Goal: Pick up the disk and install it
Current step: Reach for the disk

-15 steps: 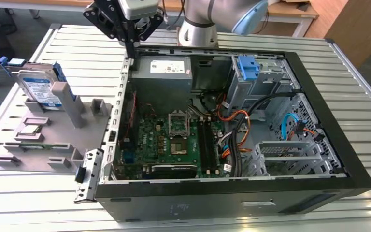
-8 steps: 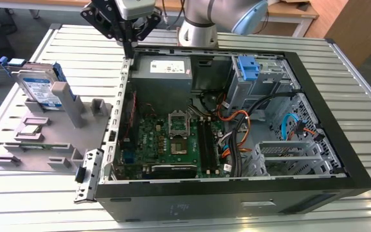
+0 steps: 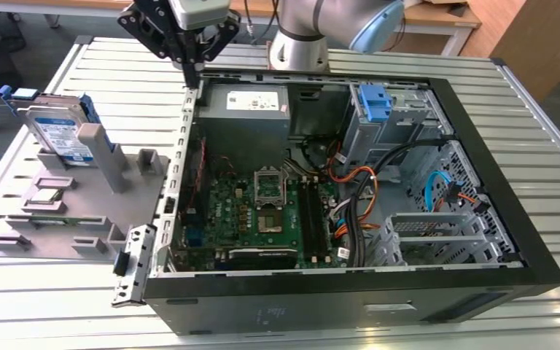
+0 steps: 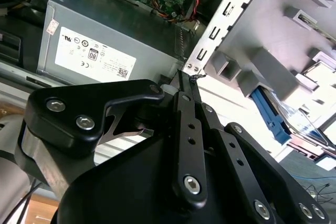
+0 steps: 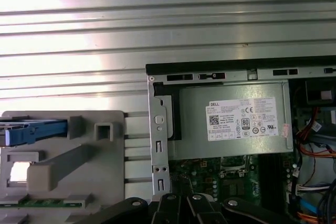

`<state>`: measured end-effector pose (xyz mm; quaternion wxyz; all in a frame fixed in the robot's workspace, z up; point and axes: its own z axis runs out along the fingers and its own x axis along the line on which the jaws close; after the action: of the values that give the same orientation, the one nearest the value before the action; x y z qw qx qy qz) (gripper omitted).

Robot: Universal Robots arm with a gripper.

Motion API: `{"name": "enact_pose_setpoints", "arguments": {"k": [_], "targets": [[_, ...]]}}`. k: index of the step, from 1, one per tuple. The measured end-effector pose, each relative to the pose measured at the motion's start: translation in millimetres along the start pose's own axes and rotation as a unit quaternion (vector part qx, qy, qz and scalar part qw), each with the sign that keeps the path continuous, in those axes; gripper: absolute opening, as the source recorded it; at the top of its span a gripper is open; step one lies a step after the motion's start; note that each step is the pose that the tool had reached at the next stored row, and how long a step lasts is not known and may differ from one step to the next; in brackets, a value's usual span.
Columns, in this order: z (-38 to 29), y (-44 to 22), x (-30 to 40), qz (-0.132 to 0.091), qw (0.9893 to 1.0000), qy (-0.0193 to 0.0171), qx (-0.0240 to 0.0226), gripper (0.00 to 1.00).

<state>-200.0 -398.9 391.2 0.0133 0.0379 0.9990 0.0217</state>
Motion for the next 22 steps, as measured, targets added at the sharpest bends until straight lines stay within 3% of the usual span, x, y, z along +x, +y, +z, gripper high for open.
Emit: {"name": "enact_pose_setpoints", "arguments": {"k": [11, 22], "targets": [[-0.2, -0.5, 6.4, 0.0, 1.0, 0.0, 0.0, 0.11], [-0.4, -1.6, 20.6, 0.0, 1.0, 0.0, 0.0, 0.11]]}}
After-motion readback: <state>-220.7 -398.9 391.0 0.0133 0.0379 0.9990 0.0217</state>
